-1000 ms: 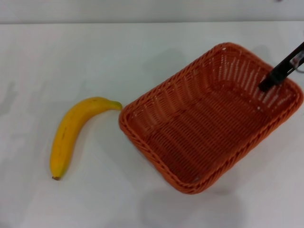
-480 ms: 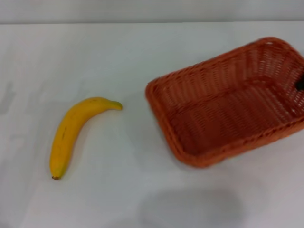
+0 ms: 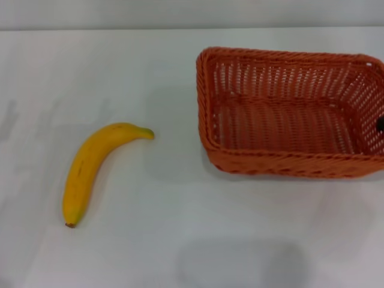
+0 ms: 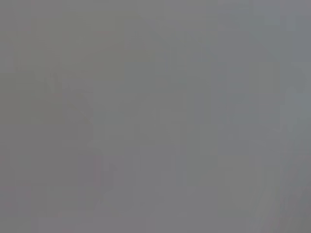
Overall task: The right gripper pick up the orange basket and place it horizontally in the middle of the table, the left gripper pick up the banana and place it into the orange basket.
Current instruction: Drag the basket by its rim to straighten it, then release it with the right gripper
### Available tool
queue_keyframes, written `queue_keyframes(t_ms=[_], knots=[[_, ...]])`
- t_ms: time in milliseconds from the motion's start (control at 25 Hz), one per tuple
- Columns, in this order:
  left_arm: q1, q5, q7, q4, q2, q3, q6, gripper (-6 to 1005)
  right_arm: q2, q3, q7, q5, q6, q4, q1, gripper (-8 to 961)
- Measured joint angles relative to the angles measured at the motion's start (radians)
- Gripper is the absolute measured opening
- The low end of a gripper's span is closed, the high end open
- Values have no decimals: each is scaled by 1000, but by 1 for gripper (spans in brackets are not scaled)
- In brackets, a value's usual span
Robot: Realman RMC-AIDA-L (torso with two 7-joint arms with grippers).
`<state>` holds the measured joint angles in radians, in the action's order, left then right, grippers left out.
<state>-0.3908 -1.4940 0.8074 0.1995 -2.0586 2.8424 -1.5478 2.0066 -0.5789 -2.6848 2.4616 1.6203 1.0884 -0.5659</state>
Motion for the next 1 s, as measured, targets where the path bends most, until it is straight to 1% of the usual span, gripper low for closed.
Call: queue_keyframes(t_ms=[40,120,280,360,480,680,960,1000], knots=[[-1,0,0,0,1,0,0,883,7,-8,-3,-24,-7,2,19,121],[-2,0,0,0,3,0,0,883,12,-37,-11,-66,-24,-2,53,120],[-7,0,-1,0,5,0,0,882,12,-128,-25,-131,-70,-5,100,120],[-7,0,-1,0,6,0,0,882,12,-157,-26,-143,-79,-5,104,121],[-7,0,0,0,6,0,0,882,11,-169,-23,-148,-80,-2,105,125],[-4,0,3,0,3,0,0,882,1,-164,-16,-158,-76,-12,96,148],[1,0,5,0,-2,-1,0,881,-4,-166,6,-160,-57,-24,85,179],[1,0,5,0,-3,-1,0,881,-5,-165,9,-161,-49,-26,81,216]])
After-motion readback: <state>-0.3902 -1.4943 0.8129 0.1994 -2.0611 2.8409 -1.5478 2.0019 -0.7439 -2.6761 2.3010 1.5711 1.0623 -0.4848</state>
